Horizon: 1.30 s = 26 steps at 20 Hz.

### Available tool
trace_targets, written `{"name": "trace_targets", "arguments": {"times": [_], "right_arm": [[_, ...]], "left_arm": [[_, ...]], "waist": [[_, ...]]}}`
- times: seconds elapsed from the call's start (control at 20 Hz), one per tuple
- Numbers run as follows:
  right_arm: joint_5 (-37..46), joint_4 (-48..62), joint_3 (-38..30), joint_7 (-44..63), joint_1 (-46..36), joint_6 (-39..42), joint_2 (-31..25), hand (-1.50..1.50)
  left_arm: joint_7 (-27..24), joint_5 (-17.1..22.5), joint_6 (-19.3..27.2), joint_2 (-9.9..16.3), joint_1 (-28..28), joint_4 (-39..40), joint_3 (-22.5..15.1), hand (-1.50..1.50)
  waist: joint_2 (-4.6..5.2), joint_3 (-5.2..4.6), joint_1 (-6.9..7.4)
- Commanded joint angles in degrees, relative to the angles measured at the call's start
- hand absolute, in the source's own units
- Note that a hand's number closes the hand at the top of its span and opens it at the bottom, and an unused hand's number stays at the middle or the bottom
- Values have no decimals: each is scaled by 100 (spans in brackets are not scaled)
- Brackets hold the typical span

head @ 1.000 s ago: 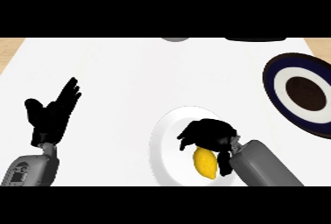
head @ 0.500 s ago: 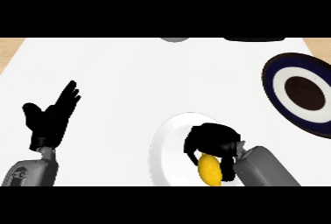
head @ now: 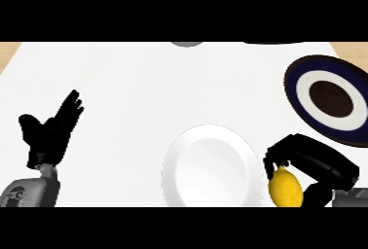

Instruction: Pick the lemon from the plate and place it in the plate

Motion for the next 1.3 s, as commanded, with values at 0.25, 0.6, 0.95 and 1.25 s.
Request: {"name": "trace_targets", "arguments": {"times": [0.25,0.6,0.95,1.25], "right_arm": [[-1297,-1328,-2397,542,142,-865,437,150],[-2281,-904,-3783,1854,-649,-705,157,150],[-2248,1539,-4142,1565,-1613,-1015,-554,150],[-1759,3525,-4132,513,-2012,-1550,-1129,150]], "left_arm": [[66,78,-73,51,-18,-34,74,0],[-4,16,-149,59,-387,283,65,0],[-74,39,-226,-90,-214,173,-22,0],[143,-101,-105,-178,-318,-9,-118,0]], "waist": [[-21,3,-20],[42,-2,149],[71,7,318],[81,11,317]]}}
